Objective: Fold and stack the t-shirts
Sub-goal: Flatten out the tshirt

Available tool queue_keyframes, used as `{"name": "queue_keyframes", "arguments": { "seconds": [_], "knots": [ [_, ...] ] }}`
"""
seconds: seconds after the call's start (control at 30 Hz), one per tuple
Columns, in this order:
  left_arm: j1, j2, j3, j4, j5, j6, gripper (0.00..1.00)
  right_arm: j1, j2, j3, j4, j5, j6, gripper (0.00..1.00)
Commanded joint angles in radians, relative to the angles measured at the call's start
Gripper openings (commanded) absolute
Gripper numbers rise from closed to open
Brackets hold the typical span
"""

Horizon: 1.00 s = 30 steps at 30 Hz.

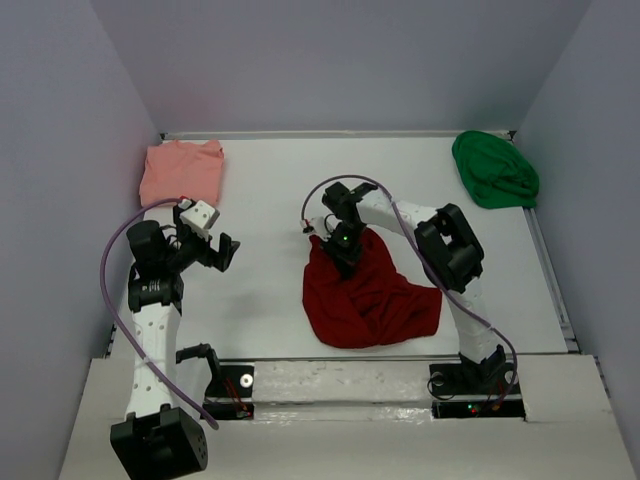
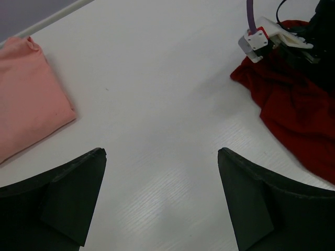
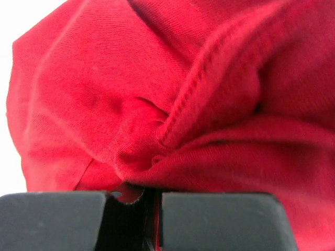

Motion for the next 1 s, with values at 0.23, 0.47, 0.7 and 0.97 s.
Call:
{"name": "queue_keyframes", "arguments": {
  "seconds": [0.23, 0.47, 0.7, 0.97],
  "knots": [
    [0.009, -0.034, -0.013, 0.033, 0.014, 0.002, 0.99, -0.015, 0.133, 0.27, 0.262, 0.649, 0.113, 0.0],
    [0.008, -0.04, -0.015, 0.033, 0.014, 0.002, 0.99, -0.119, 0.239, 0.438, 0.299, 1.032, 0.123, 0.0],
    [0.011, -0.04, -0.016, 0.034, 0.016, 0.005, 0.99, -0.22, 0.306, 0.569, 0.342, 1.177, 0.043, 0.0],
    [0.011, -0.031, -0.018, 0.036, 0.017, 0.004, 0.99, -0.317, 0.293, 0.54, 0.406, 1.261, -0.015, 0.0]
  ]
}}
